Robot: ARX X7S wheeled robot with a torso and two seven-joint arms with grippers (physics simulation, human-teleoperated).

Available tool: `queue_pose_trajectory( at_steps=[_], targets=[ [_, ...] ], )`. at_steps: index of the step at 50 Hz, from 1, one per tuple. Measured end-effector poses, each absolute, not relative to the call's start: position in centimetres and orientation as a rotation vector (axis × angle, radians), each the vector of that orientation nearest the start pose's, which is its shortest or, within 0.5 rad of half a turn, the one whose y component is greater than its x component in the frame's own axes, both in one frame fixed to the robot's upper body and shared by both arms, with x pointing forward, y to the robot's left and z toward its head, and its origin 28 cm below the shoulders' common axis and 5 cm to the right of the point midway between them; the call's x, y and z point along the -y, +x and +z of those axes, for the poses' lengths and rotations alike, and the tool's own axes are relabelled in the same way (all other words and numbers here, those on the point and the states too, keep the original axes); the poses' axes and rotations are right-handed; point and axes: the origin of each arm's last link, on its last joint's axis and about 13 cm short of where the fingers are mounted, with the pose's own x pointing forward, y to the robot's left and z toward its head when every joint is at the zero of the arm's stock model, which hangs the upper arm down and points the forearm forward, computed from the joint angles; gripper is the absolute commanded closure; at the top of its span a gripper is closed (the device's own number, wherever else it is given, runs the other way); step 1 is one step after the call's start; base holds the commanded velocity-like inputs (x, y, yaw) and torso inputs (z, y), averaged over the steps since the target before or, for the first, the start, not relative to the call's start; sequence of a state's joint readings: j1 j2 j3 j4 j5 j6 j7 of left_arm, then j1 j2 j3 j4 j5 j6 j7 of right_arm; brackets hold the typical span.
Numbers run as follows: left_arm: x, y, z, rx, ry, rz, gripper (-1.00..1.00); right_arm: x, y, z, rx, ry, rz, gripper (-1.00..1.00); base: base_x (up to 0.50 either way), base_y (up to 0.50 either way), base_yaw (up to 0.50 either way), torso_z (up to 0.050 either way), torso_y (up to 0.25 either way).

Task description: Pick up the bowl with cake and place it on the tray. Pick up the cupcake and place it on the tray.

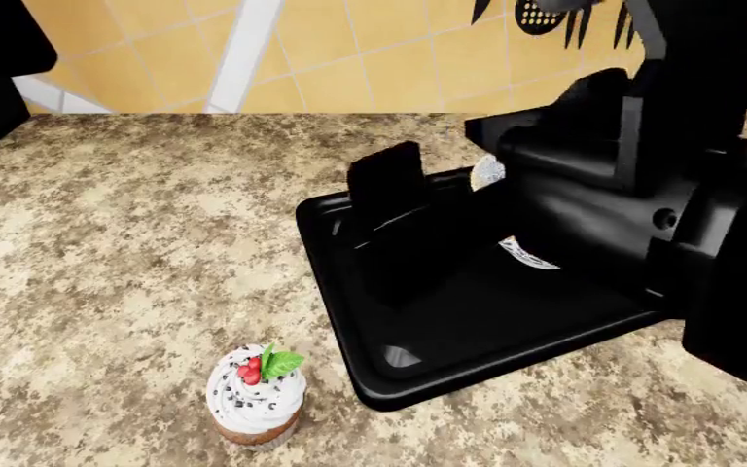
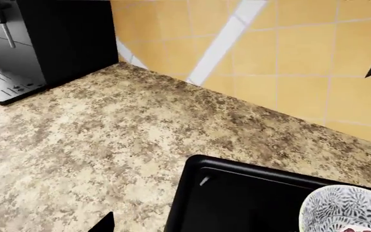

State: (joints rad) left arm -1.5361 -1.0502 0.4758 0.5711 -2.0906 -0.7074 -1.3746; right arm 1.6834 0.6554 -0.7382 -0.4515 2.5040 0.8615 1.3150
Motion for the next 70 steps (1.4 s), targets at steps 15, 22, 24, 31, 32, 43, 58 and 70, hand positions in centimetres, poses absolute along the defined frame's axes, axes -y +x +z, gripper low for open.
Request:
queue_pose_trajectory(
  at_steps=[15, 22, 24, 31, 32, 43, 58, 70],
  targets=[
    [-25.5, 16.0, 37.9, 0.190, -0.103, 0.108, -1.00, 4.8, 16.0, 36.1, -0.301, -0.160, 0.724, -1.00, 0.00, 0.00, 0.00, 0.000, 0.000],
    [-25.5, 16.0, 38.0, 0.191, -0.104, 0.109, -1.00, 4.0, 16.0, 35.3, -0.327, -0.173, 0.775, -1.00, 0.00, 0.00, 0.00, 0.000, 0.000],
    [-25.5, 16.0, 38.0, 0.191, -0.104, 0.109, -1.00, 3.8, 16.0, 35.1, -0.333, -0.178, 0.790, -1.00, 0.00, 0.00, 0.00, 0.000, 0.000],
    [-25.5, 16.0, 38.0, 0.191, -0.105, 0.110, -1.00, 3.3, 16.0, 34.4, -0.352, -0.190, 0.834, -1.00, 0.00, 0.00, 0.00, 0.000, 0.000],
    [-25.5, 16.0, 38.0, 0.191, -0.105, 0.111, -1.00, 3.2, 16.0, 34.3, -0.355, -0.191, 0.839, -1.00, 0.00, 0.00, 0.00, 0.000, 0.000],
    [-25.6, 15.9, 38.1, 0.194, -0.110, 0.111, -1.00, 2.6, 16.0, 33.0, -0.384, -0.207, 0.870, -1.00, 0.00, 0.00, 0.00, 0.000, 0.000],
    [-25.6, 15.9, 38.1, 0.194, -0.109, 0.111, -1.00, 2.3, 16.0, 31.4, -0.428, -0.232, 0.890, -1.00, 0.00, 0.00, 0.00, 0.000, 0.000],
    [-25.6, 15.9, 38.1, 0.193, -0.109, 0.111, -1.00, 2.2, 16.3, 30.4, -0.456, -0.240, 0.889, -1.00, 0.00, 0.00, 0.00, 0.000, 0.000]
  ],
)
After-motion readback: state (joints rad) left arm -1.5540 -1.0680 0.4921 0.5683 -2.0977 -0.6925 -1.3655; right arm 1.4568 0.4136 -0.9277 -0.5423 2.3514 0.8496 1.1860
